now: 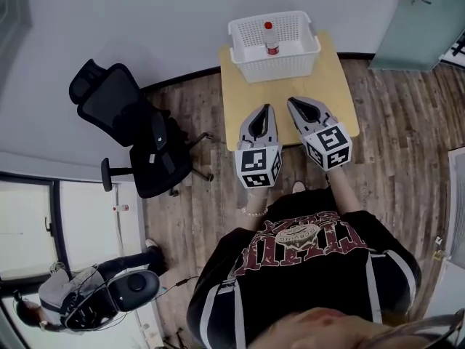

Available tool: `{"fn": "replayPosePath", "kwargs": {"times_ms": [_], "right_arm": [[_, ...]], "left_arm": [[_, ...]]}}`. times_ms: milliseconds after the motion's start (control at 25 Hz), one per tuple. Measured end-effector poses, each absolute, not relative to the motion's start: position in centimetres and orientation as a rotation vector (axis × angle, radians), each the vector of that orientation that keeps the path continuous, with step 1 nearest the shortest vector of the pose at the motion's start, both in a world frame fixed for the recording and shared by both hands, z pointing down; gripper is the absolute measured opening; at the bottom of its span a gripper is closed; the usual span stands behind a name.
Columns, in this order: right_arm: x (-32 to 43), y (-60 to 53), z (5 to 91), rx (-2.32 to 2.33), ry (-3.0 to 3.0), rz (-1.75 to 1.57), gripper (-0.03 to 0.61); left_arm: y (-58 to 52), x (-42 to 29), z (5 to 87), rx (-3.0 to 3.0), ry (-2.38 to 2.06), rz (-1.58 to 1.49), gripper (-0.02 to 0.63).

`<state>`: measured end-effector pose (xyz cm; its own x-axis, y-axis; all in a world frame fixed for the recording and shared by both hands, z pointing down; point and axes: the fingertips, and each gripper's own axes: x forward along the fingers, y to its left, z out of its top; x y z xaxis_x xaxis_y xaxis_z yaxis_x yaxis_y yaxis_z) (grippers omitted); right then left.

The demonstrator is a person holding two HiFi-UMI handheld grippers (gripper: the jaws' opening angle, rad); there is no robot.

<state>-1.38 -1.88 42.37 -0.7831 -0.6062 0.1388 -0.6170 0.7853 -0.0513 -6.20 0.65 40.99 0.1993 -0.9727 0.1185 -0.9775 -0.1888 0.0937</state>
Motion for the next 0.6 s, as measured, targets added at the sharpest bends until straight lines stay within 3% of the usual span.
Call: {"fn": "replayPosePath", "kwargs": {"times_ms": [600], "right_arm": [[0.7, -4.4, 42.6, 1.013, -2.854, 0.145, 0.018]], "left_arm": [[-2.2, -4.6, 41.5, 2.315, -1.879, 0.061, 0.048]]}}
